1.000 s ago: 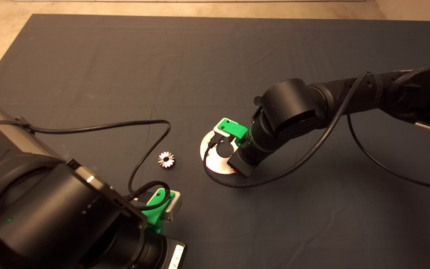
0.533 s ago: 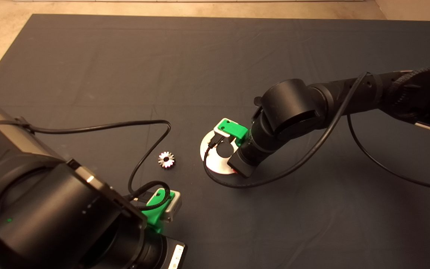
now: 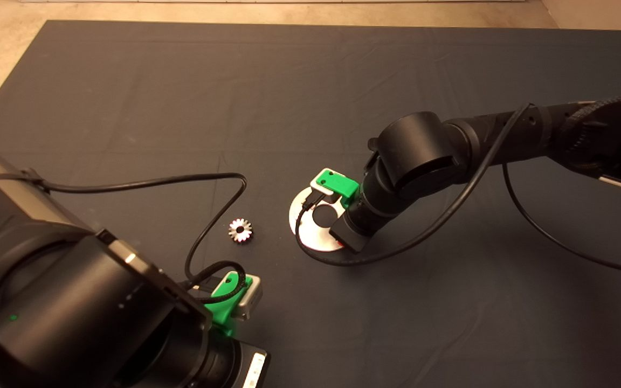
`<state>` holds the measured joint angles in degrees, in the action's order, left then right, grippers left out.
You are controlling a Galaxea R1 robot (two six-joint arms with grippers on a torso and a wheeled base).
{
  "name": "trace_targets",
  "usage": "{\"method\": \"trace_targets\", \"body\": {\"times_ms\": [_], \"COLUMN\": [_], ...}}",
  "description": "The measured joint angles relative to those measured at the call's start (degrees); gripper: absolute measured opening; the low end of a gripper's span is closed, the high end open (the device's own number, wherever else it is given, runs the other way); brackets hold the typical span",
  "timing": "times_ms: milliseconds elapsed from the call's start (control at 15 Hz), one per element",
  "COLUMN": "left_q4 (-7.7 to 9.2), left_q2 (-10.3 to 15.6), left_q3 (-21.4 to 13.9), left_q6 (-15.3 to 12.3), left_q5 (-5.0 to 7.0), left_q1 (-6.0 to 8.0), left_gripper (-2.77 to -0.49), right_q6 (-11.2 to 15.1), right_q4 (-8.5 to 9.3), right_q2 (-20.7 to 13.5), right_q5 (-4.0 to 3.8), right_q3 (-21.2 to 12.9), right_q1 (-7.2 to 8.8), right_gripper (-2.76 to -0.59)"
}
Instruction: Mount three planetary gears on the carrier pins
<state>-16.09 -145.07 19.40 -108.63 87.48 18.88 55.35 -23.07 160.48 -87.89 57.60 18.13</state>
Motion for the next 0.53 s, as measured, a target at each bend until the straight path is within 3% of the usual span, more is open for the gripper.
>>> {"method": "trace_targets", "body": {"times_ms": [533], "left_q4": [0.0], "left_q2": [0.1], "left_q3": [0.0], "left_q6": [0.0], "left_q5": [0.0], "left_q1": [0.0], "left_gripper": [-2.08], "right_q6": [0.0], "right_q4": [-0.02], "right_q2": [0.0], "right_q5": [-0.02], "right_q3": [0.8], "right_q1": [-1.27], "right_gripper": [-2.47]}}
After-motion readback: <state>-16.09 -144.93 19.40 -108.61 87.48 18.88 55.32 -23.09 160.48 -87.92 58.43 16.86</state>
